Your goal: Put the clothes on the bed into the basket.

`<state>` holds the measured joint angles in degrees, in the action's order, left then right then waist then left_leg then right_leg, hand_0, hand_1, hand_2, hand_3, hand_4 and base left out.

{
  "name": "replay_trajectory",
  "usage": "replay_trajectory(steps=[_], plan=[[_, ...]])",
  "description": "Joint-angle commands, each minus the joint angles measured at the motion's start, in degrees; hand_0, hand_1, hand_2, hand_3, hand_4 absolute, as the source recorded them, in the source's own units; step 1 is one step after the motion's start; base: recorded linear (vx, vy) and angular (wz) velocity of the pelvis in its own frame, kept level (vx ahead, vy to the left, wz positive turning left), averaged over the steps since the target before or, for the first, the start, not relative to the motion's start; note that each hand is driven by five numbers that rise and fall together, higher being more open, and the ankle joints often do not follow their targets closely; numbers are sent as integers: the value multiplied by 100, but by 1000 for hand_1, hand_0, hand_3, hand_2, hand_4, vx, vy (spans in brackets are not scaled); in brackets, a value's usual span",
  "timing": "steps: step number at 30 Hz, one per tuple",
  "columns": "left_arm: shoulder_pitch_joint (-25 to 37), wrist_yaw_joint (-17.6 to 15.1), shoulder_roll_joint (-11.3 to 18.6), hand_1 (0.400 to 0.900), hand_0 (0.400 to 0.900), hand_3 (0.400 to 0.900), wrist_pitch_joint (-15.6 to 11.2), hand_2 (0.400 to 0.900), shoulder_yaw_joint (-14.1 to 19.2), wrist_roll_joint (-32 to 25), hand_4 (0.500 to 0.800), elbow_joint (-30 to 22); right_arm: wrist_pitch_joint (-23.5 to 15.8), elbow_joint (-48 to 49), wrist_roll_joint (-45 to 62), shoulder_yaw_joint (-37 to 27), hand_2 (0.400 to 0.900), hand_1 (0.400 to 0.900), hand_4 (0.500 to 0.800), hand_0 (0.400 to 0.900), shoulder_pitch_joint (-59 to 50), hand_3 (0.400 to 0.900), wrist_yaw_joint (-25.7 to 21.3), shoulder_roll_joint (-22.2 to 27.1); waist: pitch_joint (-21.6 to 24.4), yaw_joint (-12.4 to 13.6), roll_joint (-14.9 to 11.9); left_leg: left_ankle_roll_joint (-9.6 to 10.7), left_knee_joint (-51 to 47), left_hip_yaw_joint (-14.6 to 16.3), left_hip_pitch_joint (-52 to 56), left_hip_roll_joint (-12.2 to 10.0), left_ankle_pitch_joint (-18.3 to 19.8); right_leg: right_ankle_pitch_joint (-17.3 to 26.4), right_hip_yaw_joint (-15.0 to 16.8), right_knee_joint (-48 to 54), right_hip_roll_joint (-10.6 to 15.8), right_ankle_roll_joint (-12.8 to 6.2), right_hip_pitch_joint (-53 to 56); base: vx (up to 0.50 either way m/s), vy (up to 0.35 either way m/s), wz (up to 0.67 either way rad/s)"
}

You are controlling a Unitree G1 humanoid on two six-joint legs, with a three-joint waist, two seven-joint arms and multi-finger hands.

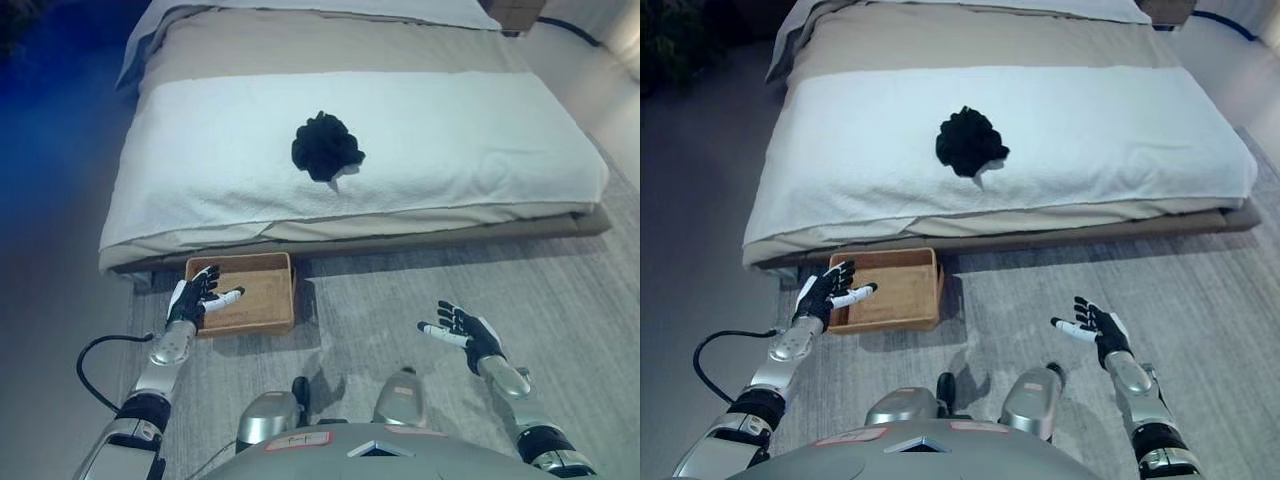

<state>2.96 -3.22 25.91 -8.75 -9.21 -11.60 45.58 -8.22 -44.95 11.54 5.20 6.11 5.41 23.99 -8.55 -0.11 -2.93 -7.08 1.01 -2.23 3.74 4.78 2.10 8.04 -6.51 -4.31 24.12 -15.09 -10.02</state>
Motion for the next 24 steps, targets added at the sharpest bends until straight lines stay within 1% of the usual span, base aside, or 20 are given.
replay_trajectory(steps=[1, 3, 4, 8, 9, 10, 11, 12, 14, 16, 17, 18, 19, 20, 22, 24], plan=[[257, -68, 410, 900, 900, 900, -441, 900, 345, 100, 800, -440, -389, 226, 286, -394, 900, 900, 800, 900, -288, 900, -60, 121, 142, -194, -245, 960, 361, -35, 497, -577, 869, 1499, 246, 514, -243, 9, -584, 284, 5, 64], [223, -64, 417, 900, 900, 900, -432, 900, 376, 122, 800, -498, -398, 279, 291, -471, 900, 900, 800, 900, -225, 900, -69, 125, 145, -251, -286, 982, 359, -112, 623, -602, 990, 1501, 240, 727, -393, 9, -689, 250, 10, 51], [205, -64, 416, 900, 900, 900, -429, 900, 393, 135, 800, -512, -400, 267, 294, -511, 900, 900, 800, 900, -198, 900, -60, 134, 150, -282, -308, 967, 358, -155, 686, -594, 1036, 1491, 303, 760, -461, 9, -746, 233, -3, 38], [57, -31, 391, 900, 900, 900, -412, 900, 484, 222, 800, -706, -401, 328, 232, -626, 900, 900, 800, 900, 8, 900, 21, 177, 181, -386, -405, 871, 363, -401, 947, -500, 1219, 1557, 729, 732, -753, 9, -815, 240, -21, 27], [31, -40, 381, 900, 900, 900, -391, 900, 517, 266, 800, -761, -405, 329, 236, -675, 900, 900, 800, 900, 72, 900, 28, 167, 190, -402, -427, 861, 342, -446, 1021, -485, 1255, 1526, 793, 720, -835, 9, -799, 238, -34, 20], [7, -29, 365, 900, 900, 900, -383, 900, 535, 292, 800, -779, -409, 294, 243, -703, 900, 900, 800, 900, 107, 900, 32, 171, 205, -409, -442, 868, 315, -471, 1106, -495, 1285, 1505, 795, 717, -875, 9, -769, 190, -56, 24], [5, -40, 347, 900, 900, 900, -380, 900, 541, 311, 800, -771, -409, 261, 254, -718, 900, 900, 800, 900, 115, 900, 31, 168, 223, -450, -516, 884, 269, -539, 1156, -447, 1233, 1514, 822, 659, -853, 9, -803, 175, -69, 22], [-4, -39, 316, 900, 900, 900, -363, 900, 548, 308, 800, -774, -405, 244, 254, -728, 900, 900, 800, 900, 130, 900, 30, 172, 254, -474, -510, 899, 228, -586, 1243, -481, 1246, 1478, 819, 611, -893, 9, -830, 183, -96, 23], [15, -57, 270, 900, 900, 900, -342, 900, 536, 296, 800, -746, -401, 216, 236, -719, 900, 900, 800, 900, 153, 900, 25, 180, 310, -540, -482, 970, 165, -663, 1379, -606, 1222, 1353, 788, 494, -954, 9, -881, 207, -110, 19], [-2, -76, 207, 900, 900, 900, -336, 900, 535, 266, 800, -753, -392, 242, 221, -713, 900, 900, 800, 900, 189, 900, 27, 192, 395, -618, -402, 1103, 88, -675, 1535, -875, 1168, 1179, 698, 376, -1018, 49, -955, 208, -170, 8], [2, -83, 175, 900, 900, 900, -338, 900, 520, 232, 800, -764, -392, 257, 211, -708, 900, 900, 800, 900, 180, 900, 21, 238, 400, -643, -350, 1171, 94, -673, 1543, -1000, 1086, 1173, 648, 361, -1070, 72, -964, 216, -199, -7], [11, -100, 145, 900, 900, 900, -345, 900, 511, 184, 800, -781, -391, 209, 191, -703, 900, 900, 800, 900, 163, 900, 26, 310, 425, -653, -237, 1242, 136, -624, 1576, -1196, 1054, 1073, 539, 376, -1190, 108, -969, 195, -210, -11], [3, -101, 114, 900, 900, 900, -344, 900, 509, 150, 800, -773, -390, 251, 167, -707, 900, 900, 800, 900, 185, 900, 29, 356, 438, -679, -185, 1309, 192, -616, 1552, -1323, 978, 992, 434, 355, -1262, 169, -1001, 190, -197, -17], [-7, -103, 84, 900, 900, 900, -343, 900, 512, 120, 800, -757, -386, 209, 168, -714, 900, 900, 800, 900, 183, 900, 16, 385, 448, -687, -132, 1383, 257, -624, 1525, -1425, 829, 854, 356, 237, -1319, 244, -1052, 161, -189, -13], [118, -131, 39, 900, 900, 900, -345, 900, 448, -38, 800, -740, -351, 65, 173, -665, 900, 900, 800, 900, 79, 900, -6, 486, 428, -729, -53, 1516, 390, -651, 1406, -1579, 304, 705, 288, -84, -1446, 369, -1137, 151, -164, 2], [152, -113, 41, 900, 900, 900, -356, 900, 430, -100, 800, -769, -361, 8, 184, -724, 900, 900, 800, 900, 104, 900, -11, 593, 454, -772, 4, 1566, 414, -704, 1334, -1728, -121, 549, 222, -161, -1580, 493, -1172, 172, -176, 3]])
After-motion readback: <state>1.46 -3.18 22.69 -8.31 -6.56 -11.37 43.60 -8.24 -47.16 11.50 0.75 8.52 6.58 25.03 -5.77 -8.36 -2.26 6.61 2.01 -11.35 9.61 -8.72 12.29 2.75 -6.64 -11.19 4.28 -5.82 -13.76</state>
